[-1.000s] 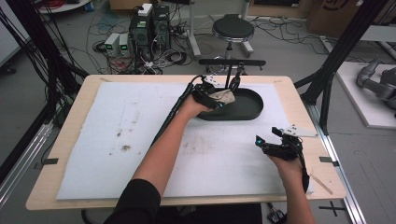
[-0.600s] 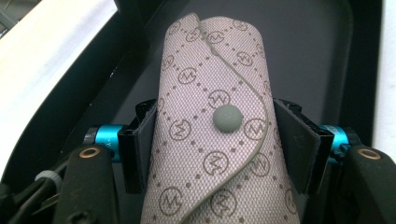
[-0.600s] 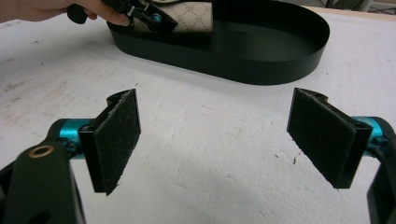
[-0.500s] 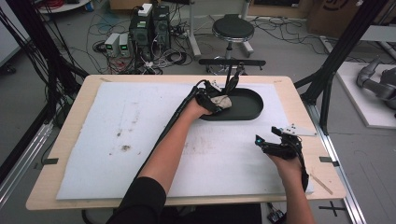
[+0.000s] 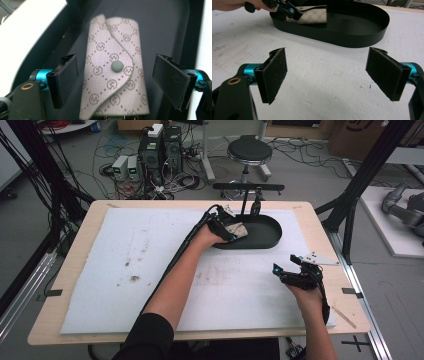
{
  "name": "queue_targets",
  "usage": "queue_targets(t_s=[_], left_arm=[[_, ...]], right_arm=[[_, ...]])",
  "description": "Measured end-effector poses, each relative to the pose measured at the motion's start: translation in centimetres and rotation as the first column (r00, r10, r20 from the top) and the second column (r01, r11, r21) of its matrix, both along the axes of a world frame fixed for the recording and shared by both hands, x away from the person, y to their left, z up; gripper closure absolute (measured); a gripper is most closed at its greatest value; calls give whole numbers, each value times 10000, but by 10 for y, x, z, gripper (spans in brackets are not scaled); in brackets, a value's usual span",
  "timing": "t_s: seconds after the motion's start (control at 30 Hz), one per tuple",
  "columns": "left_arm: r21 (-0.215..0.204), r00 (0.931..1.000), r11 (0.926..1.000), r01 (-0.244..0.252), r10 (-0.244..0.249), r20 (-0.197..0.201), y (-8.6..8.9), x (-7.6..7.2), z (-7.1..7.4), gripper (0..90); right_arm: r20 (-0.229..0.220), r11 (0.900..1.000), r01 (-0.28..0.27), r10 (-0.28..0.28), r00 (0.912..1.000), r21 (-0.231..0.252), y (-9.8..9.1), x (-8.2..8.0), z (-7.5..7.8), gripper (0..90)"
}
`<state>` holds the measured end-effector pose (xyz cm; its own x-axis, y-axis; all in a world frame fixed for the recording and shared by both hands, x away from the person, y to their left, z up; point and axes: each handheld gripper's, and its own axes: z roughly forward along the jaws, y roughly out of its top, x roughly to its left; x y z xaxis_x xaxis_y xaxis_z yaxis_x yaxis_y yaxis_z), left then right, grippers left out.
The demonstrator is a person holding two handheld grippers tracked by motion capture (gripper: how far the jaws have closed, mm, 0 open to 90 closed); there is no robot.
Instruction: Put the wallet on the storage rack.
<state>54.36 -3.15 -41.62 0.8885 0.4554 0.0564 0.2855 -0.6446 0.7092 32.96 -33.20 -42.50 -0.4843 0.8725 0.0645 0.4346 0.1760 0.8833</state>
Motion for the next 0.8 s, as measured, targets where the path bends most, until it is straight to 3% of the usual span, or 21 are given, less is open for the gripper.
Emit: queue_targets(t_s=[0.2, 0.4, 0.57, 0.63, 0.73, 0.8], left_arm=[[-664, 9994, 9978, -30, 53, 346, 19, -15, 22, 199], [-1240, 9982, 9923, -7, 81, 586, 52, -43, 35, 199], [-1913, 9968, 9814, -175, 321, 734, 90, -74, 36, 199], [-2279, 9963, 9733, -258, 439, 744, 103, -85, 34, 199], [-2194, 9961, 9752, -298, 473, 750, 120, -99, 32, 199], [-2326, 9959, 9720, -345, 529, 734, 130, -109, 30, 198]], right_arm=[[17, 10000, -9, 9, 10000, 39, 2, 3, 1, 177], [38, 10000, -40, 40, 10000, 22, 5, 8, 0, 178], [2, 10000, -33, 33, 10000, 25, 5, 10, 0, 178], [7, 10000, -40, 40, 10000, 17, 5, 11, 0, 178], [25, 10000, -72, 72, 10000, 36, 5, 13, 0, 178], [64, 10000, -72, 72, 10000, 16, 5, 13, 1, 178]])
